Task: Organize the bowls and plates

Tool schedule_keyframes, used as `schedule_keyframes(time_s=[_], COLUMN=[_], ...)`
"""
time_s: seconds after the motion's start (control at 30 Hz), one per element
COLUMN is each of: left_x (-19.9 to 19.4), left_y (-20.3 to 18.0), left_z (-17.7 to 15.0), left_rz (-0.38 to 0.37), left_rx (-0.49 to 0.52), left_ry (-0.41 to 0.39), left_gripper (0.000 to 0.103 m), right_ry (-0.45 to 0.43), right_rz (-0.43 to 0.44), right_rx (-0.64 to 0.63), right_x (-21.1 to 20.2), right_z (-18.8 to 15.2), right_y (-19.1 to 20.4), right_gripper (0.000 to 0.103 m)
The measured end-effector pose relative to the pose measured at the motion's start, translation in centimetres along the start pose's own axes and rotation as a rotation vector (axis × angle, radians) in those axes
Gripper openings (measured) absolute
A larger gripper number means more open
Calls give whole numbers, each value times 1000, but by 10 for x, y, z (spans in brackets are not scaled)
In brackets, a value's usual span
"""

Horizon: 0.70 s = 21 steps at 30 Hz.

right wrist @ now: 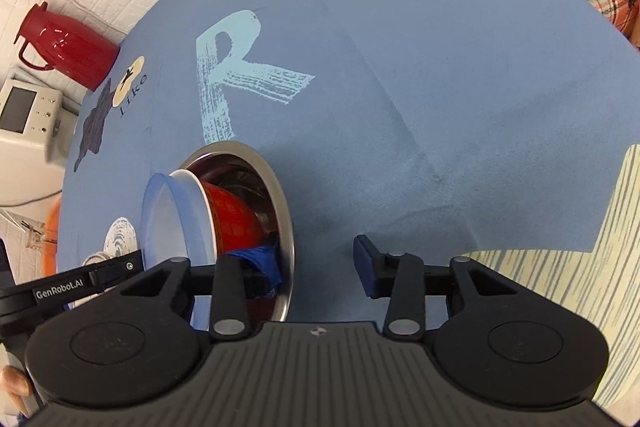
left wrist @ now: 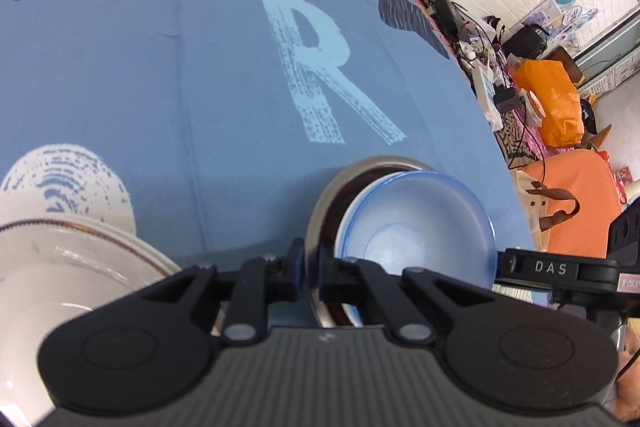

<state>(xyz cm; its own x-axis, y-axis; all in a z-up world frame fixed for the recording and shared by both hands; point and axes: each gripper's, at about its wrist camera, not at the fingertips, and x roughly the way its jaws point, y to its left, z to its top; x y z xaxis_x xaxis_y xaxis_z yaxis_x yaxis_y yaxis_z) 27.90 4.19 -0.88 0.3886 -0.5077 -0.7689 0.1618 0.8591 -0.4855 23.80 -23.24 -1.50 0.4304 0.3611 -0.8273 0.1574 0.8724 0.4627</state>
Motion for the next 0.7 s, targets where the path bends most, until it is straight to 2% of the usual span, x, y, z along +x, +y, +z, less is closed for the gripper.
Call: schedule_keyframes(time_s=[0.1,0.27,0.37,0.47,0.7], left_x=[0,0,0,0,2], left_y=[-2,-10,-12,-12,-12], left_z=[0,-2,-2,0,9], left_rz=[1,32,40,44,70], left_rx=[17,50,47,23,-19], left_ry=[-8,-28,-35,-31,-19], left_gripper=[0,0,0,0,0], right_ry=[14,12,-17,2,41], right_rz=[-13,-87,-70,-16,14], right_rx=[-80,-189,-236,-185,-55], right_x=[1,2,1,3,5], right_z=[5,7,2,2,5], right_y=[3,11,11,4,3], right_gripper=[22,24,19,8,8])
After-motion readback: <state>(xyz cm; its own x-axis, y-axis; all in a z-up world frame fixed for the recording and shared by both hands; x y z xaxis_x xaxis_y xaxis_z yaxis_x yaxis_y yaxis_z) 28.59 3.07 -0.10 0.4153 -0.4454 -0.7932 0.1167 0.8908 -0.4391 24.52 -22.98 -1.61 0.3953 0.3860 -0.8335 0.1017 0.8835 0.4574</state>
